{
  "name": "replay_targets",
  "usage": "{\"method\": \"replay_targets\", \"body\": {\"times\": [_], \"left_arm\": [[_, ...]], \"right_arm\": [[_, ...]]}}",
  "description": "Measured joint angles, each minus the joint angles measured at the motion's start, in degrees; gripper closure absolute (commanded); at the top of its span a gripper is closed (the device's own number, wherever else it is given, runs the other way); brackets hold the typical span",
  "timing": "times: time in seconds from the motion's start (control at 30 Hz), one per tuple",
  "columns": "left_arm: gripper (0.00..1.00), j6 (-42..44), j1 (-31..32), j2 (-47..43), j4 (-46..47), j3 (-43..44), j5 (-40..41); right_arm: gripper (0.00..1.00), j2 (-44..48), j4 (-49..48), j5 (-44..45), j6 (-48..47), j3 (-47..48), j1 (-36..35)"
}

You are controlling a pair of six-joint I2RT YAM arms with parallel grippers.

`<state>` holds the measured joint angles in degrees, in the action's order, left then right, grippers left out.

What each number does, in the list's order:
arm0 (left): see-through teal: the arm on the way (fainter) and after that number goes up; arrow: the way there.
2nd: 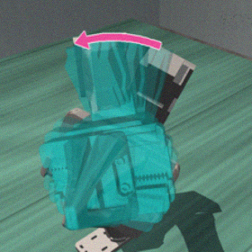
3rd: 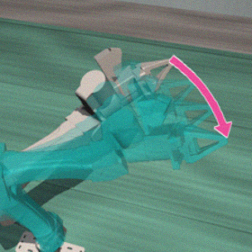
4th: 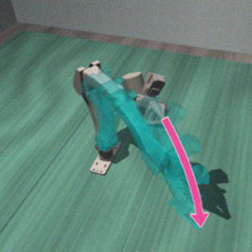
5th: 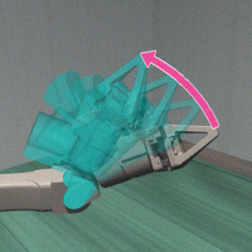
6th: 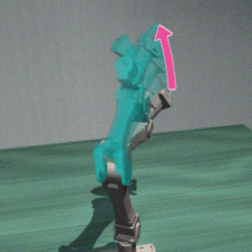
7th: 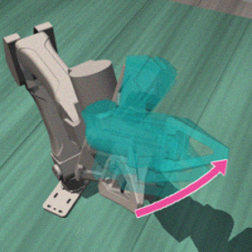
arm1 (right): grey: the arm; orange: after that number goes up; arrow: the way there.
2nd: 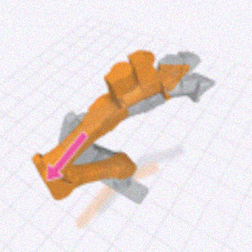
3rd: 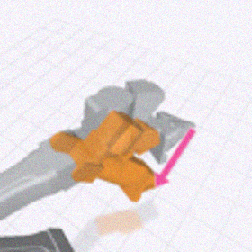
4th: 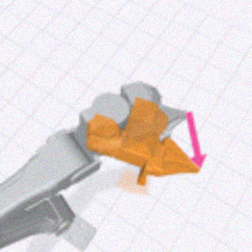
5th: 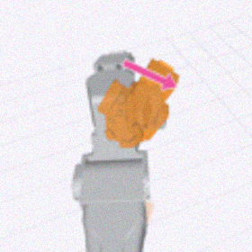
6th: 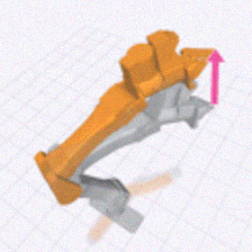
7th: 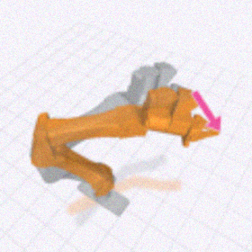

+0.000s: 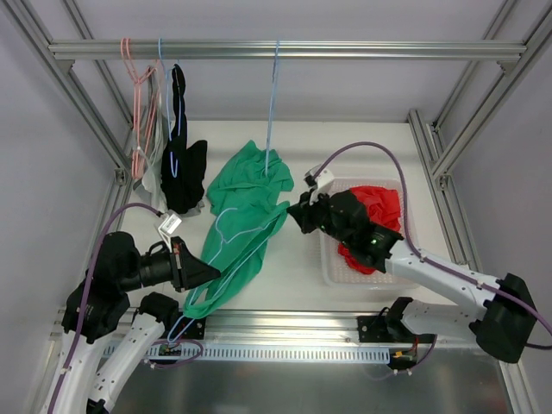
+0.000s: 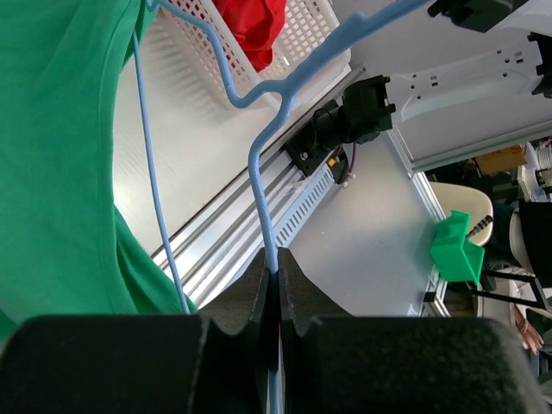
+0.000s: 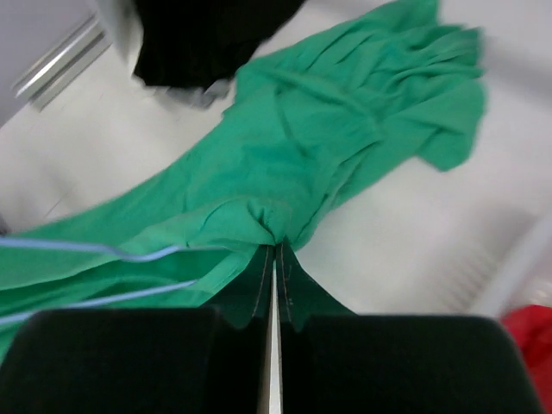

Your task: Remove the tank top from the hanger

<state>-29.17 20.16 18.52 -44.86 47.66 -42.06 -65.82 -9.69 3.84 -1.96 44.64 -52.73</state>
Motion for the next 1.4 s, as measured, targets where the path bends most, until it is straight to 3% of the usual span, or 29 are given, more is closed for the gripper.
{"method": "replay_targets", "body": {"times": [0.2,0.4,0.53,0.67,0.83,0.97,1.1,1.27,1.4], "left_arm": [[1.0,0.5,0.0,1.4,0.0,2.8,-2.6],[1.0,1.2,0.0,2.1,5.1,12.1,-8.7],[1.0,-1.9,0.0,1.9,19.8,13.9,-12.2],[1.0,-8.5,0.0,3.1,43.5,8.5,-11.9],[1.0,-12.4,0.0,9.7,68.3,5.7,-3.4],[1.0,-12.9,0.0,15.1,82.1,6.0,4.2],[1.0,-12.8,0.0,20.2,92.1,6.3,7.8],[1.0,-13.4,0.0,23.4,107.3,-1.6,9.1],[1.0,-12.9,0.0,24.0,110.4,-5.6,9.2]], "right_arm": [[1.0,4.3,1.4,2.8,0.3,0.6,7.9],[1.0,7.7,8.3,-0.7,0.7,1.6,8.8],[1.0,15.1,13.9,-6.3,1.4,6.6,10.8],[1.0,22.0,14.1,-16.4,4.4,13.4,10.9],[1.0,26.3,12.9,-26.1,9.3,17.7,9.3],[1.0,24.3,12.5,-29.7,12.0,18.4,4.5],[1.0,17.6,12.3,-29.4,12.3,17.9,-1.0],[1.0,8.9,12.5,-22.8,11.9,13.5,-5.7],[1.0,6.6,14.8,-16.0,11.6,8.9,-7.9]]}}
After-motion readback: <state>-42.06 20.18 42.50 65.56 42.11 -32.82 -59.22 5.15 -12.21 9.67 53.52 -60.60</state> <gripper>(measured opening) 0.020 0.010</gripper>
